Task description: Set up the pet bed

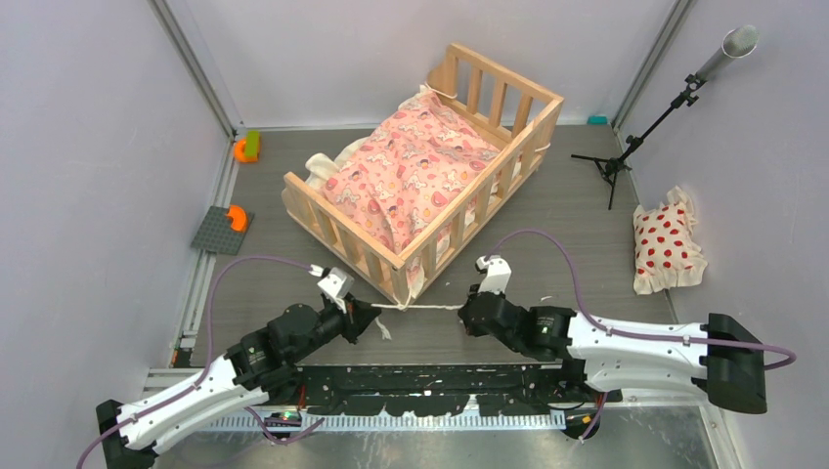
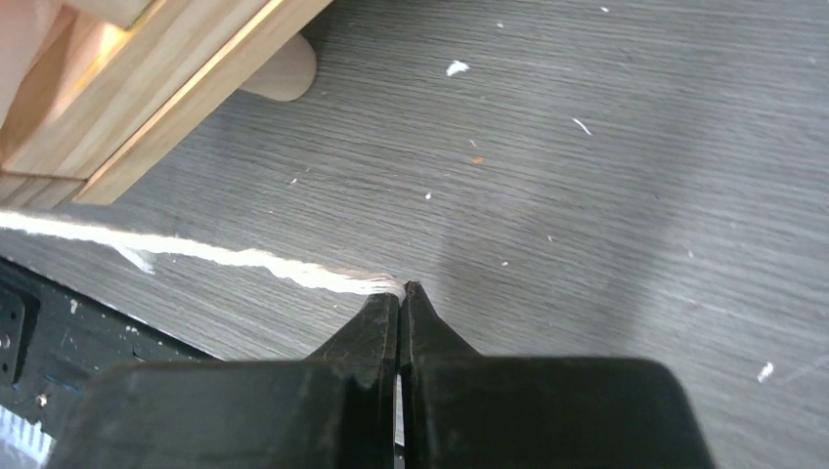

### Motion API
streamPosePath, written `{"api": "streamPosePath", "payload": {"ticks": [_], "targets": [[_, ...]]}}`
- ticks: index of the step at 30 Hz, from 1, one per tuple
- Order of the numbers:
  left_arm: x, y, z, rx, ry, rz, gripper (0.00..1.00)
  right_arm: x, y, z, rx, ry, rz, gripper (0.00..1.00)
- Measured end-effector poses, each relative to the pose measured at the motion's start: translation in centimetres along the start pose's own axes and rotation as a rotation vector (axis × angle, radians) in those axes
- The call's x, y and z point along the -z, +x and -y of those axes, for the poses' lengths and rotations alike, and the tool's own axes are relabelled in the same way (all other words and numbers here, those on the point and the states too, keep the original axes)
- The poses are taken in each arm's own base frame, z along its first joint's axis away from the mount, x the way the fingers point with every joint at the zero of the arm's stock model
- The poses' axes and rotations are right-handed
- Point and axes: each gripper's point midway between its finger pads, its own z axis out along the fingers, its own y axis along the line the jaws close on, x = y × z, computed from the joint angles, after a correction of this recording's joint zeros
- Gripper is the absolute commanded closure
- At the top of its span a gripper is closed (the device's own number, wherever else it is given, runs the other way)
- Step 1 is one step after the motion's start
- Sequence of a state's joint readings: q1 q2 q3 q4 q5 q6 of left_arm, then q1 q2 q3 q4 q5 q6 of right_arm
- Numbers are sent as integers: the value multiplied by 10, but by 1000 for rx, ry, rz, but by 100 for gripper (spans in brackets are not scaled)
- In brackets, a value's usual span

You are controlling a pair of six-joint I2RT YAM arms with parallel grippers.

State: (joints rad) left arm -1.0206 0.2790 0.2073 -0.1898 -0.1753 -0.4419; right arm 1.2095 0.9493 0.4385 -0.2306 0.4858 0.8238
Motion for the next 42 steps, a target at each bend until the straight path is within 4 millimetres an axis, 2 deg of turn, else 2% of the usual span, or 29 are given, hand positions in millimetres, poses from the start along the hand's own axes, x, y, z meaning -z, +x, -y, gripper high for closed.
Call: {"api": "streamPosePath", "payload": {"ticks": [11, 19, 36, 37, 39, 42], "targets": [[1, -1, -2, -3, -10, 1, 100, 5, 0, 24, -108, 238, -38, 99], [8, -11, -4, 0, -27, 37, 100, 10, -7, 25, -186, 245, 0, 99], [17, -10, -15, 1, -81, 28, 100, 7, -4, 27, -217, 258, 8, 100], [17, -9, -15, 0, -79, 28, 97, 7, -4, 27, -217, 257, 9, 99], [17, -9, -14, -5, -72, 26, 84, 7, -4, 27, -215, 257, 9, 98], [16, -8, -12, -14, -60, 16, 62, 9, -2, 34, -187, 282, 4, 88]]}}
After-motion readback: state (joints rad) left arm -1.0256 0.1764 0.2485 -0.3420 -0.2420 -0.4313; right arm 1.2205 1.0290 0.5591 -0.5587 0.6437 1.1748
